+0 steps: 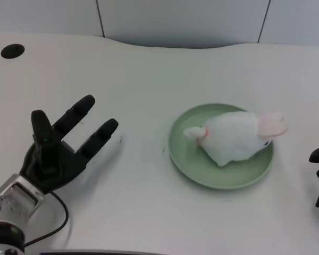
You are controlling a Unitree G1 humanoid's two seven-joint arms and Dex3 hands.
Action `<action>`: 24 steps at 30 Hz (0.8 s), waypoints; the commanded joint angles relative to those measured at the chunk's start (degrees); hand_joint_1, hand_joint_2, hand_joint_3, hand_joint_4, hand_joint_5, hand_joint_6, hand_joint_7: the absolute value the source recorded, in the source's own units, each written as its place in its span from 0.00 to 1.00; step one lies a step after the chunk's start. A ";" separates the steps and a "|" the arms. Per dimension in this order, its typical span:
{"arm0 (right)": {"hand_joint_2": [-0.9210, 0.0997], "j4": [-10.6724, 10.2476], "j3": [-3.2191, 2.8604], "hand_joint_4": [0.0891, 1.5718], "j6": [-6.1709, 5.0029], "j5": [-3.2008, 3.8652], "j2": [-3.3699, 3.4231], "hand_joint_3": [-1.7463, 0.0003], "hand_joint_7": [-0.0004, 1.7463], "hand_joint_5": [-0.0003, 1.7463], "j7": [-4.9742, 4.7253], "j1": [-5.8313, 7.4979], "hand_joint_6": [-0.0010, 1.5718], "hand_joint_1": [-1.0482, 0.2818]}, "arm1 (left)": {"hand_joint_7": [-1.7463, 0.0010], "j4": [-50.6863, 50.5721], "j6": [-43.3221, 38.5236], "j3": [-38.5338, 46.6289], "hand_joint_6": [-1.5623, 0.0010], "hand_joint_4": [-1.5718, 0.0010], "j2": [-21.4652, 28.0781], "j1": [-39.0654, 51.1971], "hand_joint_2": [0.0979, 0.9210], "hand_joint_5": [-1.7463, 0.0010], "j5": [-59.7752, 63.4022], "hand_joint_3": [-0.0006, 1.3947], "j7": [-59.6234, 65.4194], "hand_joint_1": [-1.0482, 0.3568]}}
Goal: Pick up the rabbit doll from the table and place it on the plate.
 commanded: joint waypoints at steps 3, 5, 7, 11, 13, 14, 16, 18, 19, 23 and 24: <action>0.00 -0.02 -0.17 0.96 -0.24 0.15 -1.05 0.89 1.00 1.00 -0.13 0.01 0.78 0.50 | 1.00 1.95 0.13 0.30 1.00 0.96 2.44 -0.40 1.00 0.98 -1.27 0.59 -3.60 0.00; 0.00 0.15 -0.41 0.97 0.97 0.59 -0.95 0.90 1.00 1.00 0.46 -0.11 0.79 0.50 | 1.00 4.40 -1.86 -0.40 0.99 0.95 2.62 -1.07 1.00 0.97 -0.19 0.58 -4.60 0.00; 0.00 0.06 -0.47 0.98 0.89 0.67 -0.81 0.90 1.00 1.00 0.55 -0.08 0.81 0.51 | 0.99 6.18 -3.44 -1.03 0.99 0.95 2.72 -1.59 1.00 0.97 0.72 0.57 -5.02 0.00; 0.00 -0.19 -0.07 1.00 -0.54 -0.01 -0.82 0.88 1.00 1.00 -0.22 -0.06 0.87 0.50 | 0.99 8.87 -5.17 -1.77 0.99 0.95 3.20 -2.48 1.00 0.96 1.98 0.56 -5.94 0.00; 0.00 -0.05 -0.10 0.99 -0.36 0.03 -0.95 0.89 1.00 1.00 -0.01 -0.19 0.87 0.50 | 1.00 9.78 -6.26 -2.26 0.99 0.94 3.32 -2.75 1.00 0.96 2.65 0.56 -6.25 0.00; 0.00 -0.01 -0.13 0.99 -0.11 0.09 -1.00 0.89 1.00 1.00 0.03 -0.23 0.87 0.50 | 1.00 10.13 -7.01 -2.52 0.99 0.95 3.34 -2.82 1.00 0.96 3.04 0.56 -6.33 0.00; 0.00 -0.01 -0.18 0.99 0.39 0.14 -1.11 0.89 1.00 1.00 -0.04 -0.17 0.85 0.51 | 1.00 10.70 -8.19 -2.92 0.99 0.94 3.37 -2.92 1.00 0.95 3.64 0.56 -6.75 0.00; 0.00 0.13 -0.37 0.99 0.82 0.32 -1.12 0.89 1.00 1.00 -0.07 -0.15 0.83 0.51 | 1.00 11.06 -8.51 -2.84 1.00 0.95 3.33 -3.08 1.00 0.95 3.88 0.56 -7.18 0.00; 0.00 0.22 -0.41 0.98 1.01 0.36 -1.12 0.89 1.00 1.00 -0.09 -0.17 0.82 0.52 | 1.00 11.19 -8.54 -2.76 1.00 0.95 3.31 -3.14 1.00 0.95 3.94 0.56 -7.34 0.00; 0.00 0.32 -0.55 0.98 1.76 0.59 -1.16 0.89 1.00 1.00 0.63 -0.38 0.81 0.51 | 1.00 11.61 -8.98 -2.91 0.99 0.95 3.35 -3.38 1.00 0.94 4.40 0.55 -7.84 0.00; 0.00 0.36 -0.66 0.99 1.65 0.73 -1.11 0.89 1.00 1.00 0.91 -0.40 0.82 0.51 | 1.00 11.70 -9.06 -2.96 1.00 0.95 3.36 -3.44 1.00 0.94 4.48 0.55 -8.03 0.00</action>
